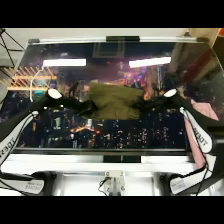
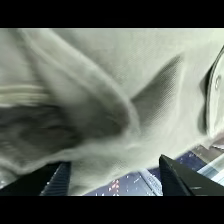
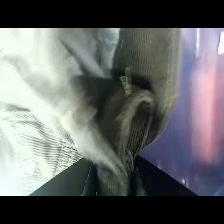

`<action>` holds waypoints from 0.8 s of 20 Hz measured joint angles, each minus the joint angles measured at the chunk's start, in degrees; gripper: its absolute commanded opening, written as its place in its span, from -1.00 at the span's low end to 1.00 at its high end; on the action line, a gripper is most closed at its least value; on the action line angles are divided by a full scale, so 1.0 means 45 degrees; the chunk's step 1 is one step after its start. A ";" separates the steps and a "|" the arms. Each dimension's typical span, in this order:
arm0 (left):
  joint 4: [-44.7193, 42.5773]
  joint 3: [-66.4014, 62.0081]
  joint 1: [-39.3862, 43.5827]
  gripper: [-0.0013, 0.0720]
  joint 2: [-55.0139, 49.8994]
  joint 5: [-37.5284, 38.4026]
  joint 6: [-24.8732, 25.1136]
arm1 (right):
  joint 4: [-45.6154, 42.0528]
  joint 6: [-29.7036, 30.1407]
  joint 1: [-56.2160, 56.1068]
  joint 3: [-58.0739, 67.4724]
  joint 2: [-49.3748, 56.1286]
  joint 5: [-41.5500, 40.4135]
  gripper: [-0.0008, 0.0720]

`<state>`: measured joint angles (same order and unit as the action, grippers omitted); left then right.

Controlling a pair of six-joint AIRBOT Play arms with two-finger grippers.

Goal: Fold the shirts.

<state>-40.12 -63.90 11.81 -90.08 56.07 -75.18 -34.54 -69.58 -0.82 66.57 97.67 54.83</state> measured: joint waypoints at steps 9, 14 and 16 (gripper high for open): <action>0.0039 -0.2127 -0.2429 0.76 0.2380 0.2161 0.1049 | -0.0262 -0.0695 0.2239 0.3419 -0.1957 0.2195 -0.60; 0.0053 -0.2341 -0.3021 0.76 0.4046 0.2482 0.1180 | -0.2773 -0.2463 0.4303 0.5333 -0.3196 0.4046 -0.60; 0.0063 -0.2370 -0.3089 0.76 0.4410 0.2555 0.1190 | -0.3798 -0.3104 0.5314 0.5916 -0.3818 0.4629 -0.60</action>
<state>-39.83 -74.56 -2.09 -70.24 67.57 -69.82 -51.64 -83.55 23.09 93.19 80.49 75.66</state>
